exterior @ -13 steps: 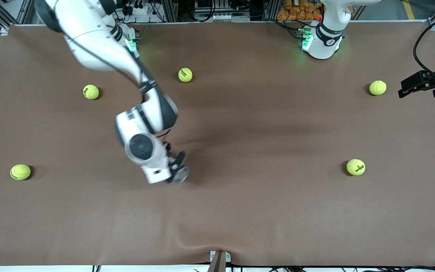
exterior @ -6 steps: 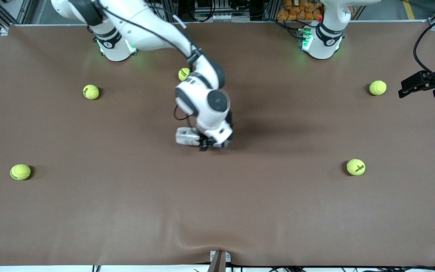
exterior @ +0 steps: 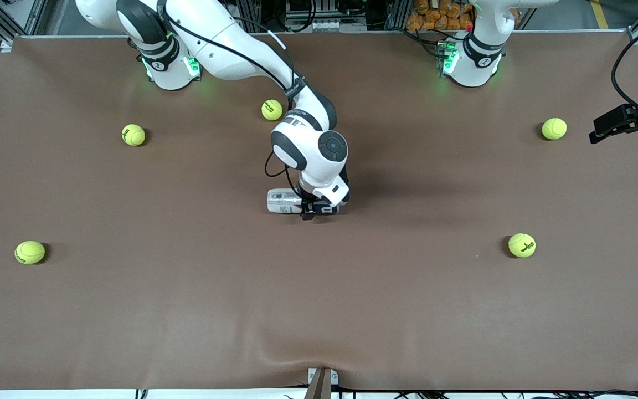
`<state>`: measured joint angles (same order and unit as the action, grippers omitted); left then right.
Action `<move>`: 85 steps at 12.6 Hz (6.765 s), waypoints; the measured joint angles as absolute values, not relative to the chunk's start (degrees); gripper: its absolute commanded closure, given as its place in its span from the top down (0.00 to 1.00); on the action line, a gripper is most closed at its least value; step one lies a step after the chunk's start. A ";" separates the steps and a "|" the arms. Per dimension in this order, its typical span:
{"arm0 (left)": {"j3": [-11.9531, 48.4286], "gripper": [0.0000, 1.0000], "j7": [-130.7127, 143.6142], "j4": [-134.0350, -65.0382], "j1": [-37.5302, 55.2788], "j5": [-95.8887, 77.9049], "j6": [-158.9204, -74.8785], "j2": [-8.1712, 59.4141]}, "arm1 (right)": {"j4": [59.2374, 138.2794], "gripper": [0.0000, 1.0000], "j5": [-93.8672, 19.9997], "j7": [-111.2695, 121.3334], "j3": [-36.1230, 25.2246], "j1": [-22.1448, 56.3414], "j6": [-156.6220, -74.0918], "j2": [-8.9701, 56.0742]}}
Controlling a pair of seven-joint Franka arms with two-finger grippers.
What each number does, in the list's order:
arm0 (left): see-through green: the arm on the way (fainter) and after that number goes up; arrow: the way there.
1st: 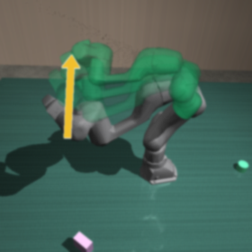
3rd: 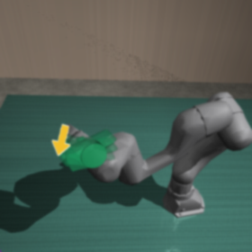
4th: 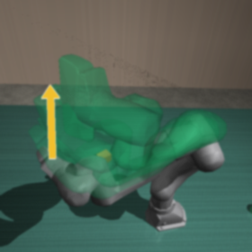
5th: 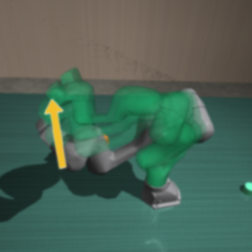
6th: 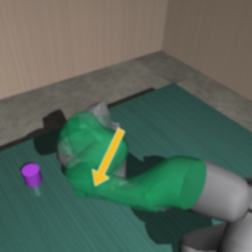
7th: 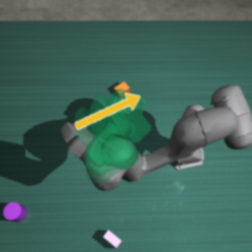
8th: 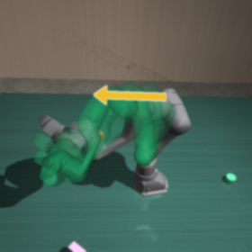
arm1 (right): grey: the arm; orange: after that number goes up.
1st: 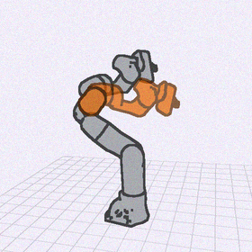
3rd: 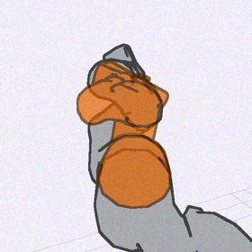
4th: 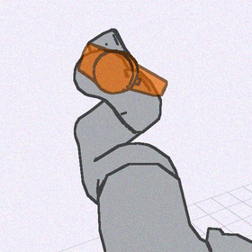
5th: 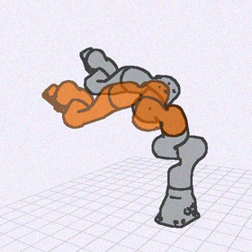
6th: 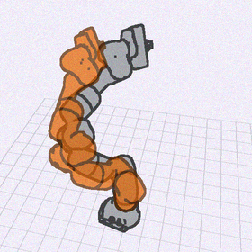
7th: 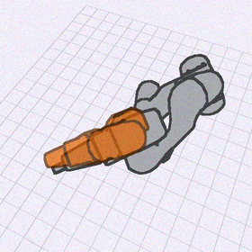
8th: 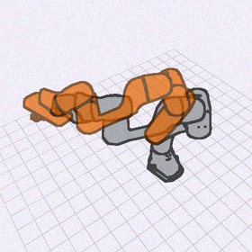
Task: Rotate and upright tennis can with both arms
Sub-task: 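Carry the can to mid-table and lay it down with the right gripper, then withdraw the right gripper while the left gripper reaches toward the can, then grasp the can's open end with the left gripper, then lift and rotate the can upright with the left gripper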
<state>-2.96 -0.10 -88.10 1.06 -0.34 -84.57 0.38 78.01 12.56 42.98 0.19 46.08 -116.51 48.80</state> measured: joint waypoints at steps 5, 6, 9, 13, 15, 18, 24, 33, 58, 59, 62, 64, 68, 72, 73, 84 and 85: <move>-2.93 1.00 -0.14 -88.23 0.90 -0.34 -84.51 0.40 | 77.70 1.00 12.57 43.57 0.24 46.15 -115.51 48.39; -2.91 1.00 -0.14 -88.36 0.90 -0.66 -84.48 0.53 | 77.40 1.00 12.57 43.57 0.28 46.15 -114.01 47.86; -2.93 1.00 -0.14 -88.56 0.90 -4.60 -84.48 2.05 | 76.54 1.00 12.09 43.57 0.76 46.17 -107.54 43.45; -2.91 1.00 -0.14 -88.68 0.88 -10.26 -84.52 6.00 | 76.37 1.00 11.13 42.61 0.46 45.58 -102.92 36.49; -2.94 1.00 -0.14 -88.71 0.55 -15.30 -84.58 9.07 | 76.36 1.00 10.72 37.31 -0.68 42.21 -101.17 34.30; -2.96 1.00 -0.14 -88.95 0.22 -24.41 -84.65 14.02 | 76.34 1.00 9.00 27.97 -1.26 31.75 -98.44 31.46; -2.34 1.00 -2.91 -89.11 0.57 -43.33 -86.04 26.10 | 76.37 1.00 7.11 10.86 -1.40 18.08 -91.09 24.54; -0.07 1.00 -10.41 -91.42 6.75 -56.54 -95.19 33.56 | 83.87 1.00 -0.58 4.51 -5.07 -0.38 -81.77 5.98; 5.17 0.66 -42.16 -104.05 22.58 -92.16 -119.28 42.29 | 85.97 1.00 -2.10 2.29 -4.48 -1.61 -78.25 3.77; 5.17 0.56 -42.16 -103.37 22.83 -92.19 -119.36 42.70 | 86.07 1.00 -2.08 2.29 -4.50 -1.65 -78.26 3.83; 5.17 0.00 -42.67 -101.95 23.28 -92.24 -119.52 43.75 | 86.13 1.00 -2.06 2.34 -5.15 -2.44 -78.35 3.88; 5.03 0.00 -45.27 -101.90 23.26 -92.24 -119.70 44.00 | 86.13 1.00 -2.06 2.38 -5.14 -2.53 -78.47 3.88; 5.05 0.00 -44.98 -101.06 23.11 -92.36 -119.11 44.10 | 86.13 1.00 -2.06 2.38 -4.83 -2.46 -79.61 4.02; 5.05 0.00 -37.01 -98.45 23.06 -92.35 -119.09 42.69 | 86.13 1.00 -2.06 2.38 -4.71 -2.40 -79.76 4.07; 5.06 0.00 -33.94 -97.46 23.23 -91.58 -119.11 41.99 | 86.14 1.00 -2.06 2.38 -4.65 -2.35 -80.02 4.07; 5.82 0.00 16.73 -85.16 26.13 -47.17 -120.58 34.79 | 84.60 1.00 -2.04 1.12 -4.70 -2.35 -81.68 1.62; 5.92 0.00 21.88 -84.84 27.24 -42.41 -120.58 33.86 | 84.36 1.00 -2.04 0.82 -4.73 -2.35 -81.18 1.61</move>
<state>5.92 21.88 -84.84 27.24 -42.41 -120.58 33.86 84.36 -2.04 0.82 -4.73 -2.35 -81.18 1.61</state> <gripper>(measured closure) 0.956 0.000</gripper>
